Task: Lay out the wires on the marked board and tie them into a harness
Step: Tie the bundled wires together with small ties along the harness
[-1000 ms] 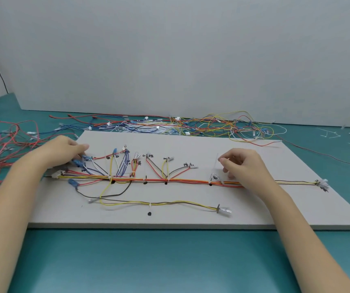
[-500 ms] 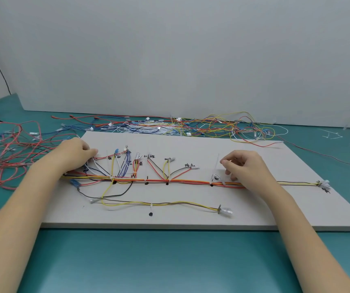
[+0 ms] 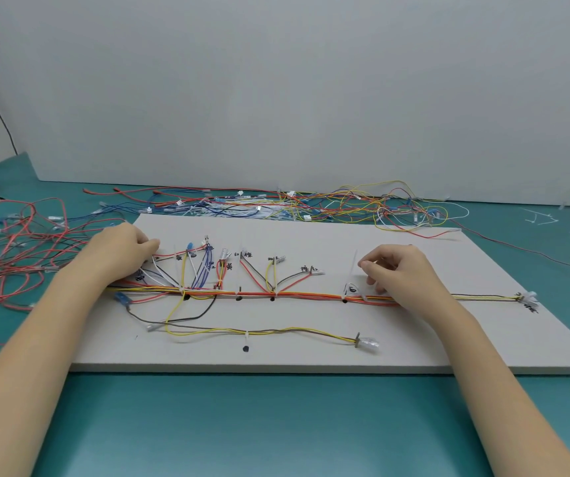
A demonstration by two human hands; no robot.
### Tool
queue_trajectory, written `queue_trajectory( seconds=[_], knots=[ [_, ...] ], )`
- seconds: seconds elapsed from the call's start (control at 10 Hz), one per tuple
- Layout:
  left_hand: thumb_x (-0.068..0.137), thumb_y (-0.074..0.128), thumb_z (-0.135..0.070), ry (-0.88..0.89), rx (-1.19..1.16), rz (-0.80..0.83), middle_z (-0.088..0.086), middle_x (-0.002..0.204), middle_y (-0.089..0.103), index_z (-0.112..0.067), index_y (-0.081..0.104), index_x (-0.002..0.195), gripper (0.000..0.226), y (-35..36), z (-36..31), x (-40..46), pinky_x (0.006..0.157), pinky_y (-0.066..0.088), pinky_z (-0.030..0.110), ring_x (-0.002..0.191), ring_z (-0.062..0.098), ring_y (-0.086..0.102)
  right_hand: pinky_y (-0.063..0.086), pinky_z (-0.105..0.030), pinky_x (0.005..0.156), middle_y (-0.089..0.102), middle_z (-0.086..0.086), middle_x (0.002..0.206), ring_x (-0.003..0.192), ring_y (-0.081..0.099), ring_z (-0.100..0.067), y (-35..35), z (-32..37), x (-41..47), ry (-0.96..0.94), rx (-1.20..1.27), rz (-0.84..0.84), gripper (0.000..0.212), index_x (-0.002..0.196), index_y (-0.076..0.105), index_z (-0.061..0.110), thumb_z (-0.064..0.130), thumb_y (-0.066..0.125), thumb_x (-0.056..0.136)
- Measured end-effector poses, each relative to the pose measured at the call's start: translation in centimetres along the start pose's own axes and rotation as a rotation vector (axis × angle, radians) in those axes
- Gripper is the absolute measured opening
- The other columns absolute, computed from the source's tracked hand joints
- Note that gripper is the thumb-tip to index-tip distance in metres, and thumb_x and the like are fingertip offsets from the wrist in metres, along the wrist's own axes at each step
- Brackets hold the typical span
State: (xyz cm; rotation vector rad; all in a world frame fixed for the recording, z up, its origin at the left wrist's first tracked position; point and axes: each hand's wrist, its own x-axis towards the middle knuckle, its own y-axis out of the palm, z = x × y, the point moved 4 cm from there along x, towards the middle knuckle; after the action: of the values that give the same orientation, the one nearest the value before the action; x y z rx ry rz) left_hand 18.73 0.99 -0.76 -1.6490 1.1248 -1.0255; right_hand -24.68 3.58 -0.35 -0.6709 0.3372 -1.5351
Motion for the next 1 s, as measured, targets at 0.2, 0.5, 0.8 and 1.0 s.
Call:
queue_trajectory(
  seconds=[0.2,0.5,0.8,1.0],
  knots=[
    [0.087,0.056,-0.024,0.058,-0.101,-0.138,0.005,0.043,0.039,-0.011,0.044,0.047,0.044,-1.7,-1.2,-0.8,0.053,0.033,0.028,0.051,0.027,0.04,0.056,-0.041,0.064,0.068,0.001,0.061,0.049,0.057,-0.01,-0.1,0.0,0.0,-0.004,-0.019,0.007,0.017,0.077,0.07,0.024,0.017,0.062,0.09],
    [0.084,0.052,-0.069,-0.191,-0.715,0.315,0.016,0.073,0.073,-0.001,0.07,0.082,0.071,-3.2,-0.2,-2.0,0.05,0.058,0.029,0.056,0.028,0.069,0.056,-0.039,0.064,0.068,0.001,0.062,0.049,0.056,-0.008,-0.1,-0.1,0.1,0.007,-0.034,0.013,0.016,0.078,0.07,0.023,0.017,0.062,0.09],
    [0.09,0.06,-0.051,-0.36,-0.321,0.315,0.013,0.078,0.068,0.0,0.067,0.084,0.052,-2.7,4.4,-1.5,0.057,0.048,0.028,0.064,0.026,0.059,0.056,-0.038,0.065,0.068,0.001,0.061,0.049,0.056,-0.007,0.0,0.0,0.1,0.008,-0.056,0.017,0.016,0.078,0.07,0.022,0.015,0.062,0.09],
    [0.099,0.036,-0.054,-0.339,0.006,0.292,0.021,0.12,0.059,0.004,0.058,0.121,0.066,-2.0,2.8,-1.5,0.087,0.045,0.037,0.092,0.033,0.056,0.054,-0.038,0.063,0.067,-0.002,0.06,0.048,0.055,-0.009,0.0,0.1,-0.1,0.002,-0.05,0.017,0.016,0.077,0.07,0.018,0.012,0.062,0.09]
  ],
)
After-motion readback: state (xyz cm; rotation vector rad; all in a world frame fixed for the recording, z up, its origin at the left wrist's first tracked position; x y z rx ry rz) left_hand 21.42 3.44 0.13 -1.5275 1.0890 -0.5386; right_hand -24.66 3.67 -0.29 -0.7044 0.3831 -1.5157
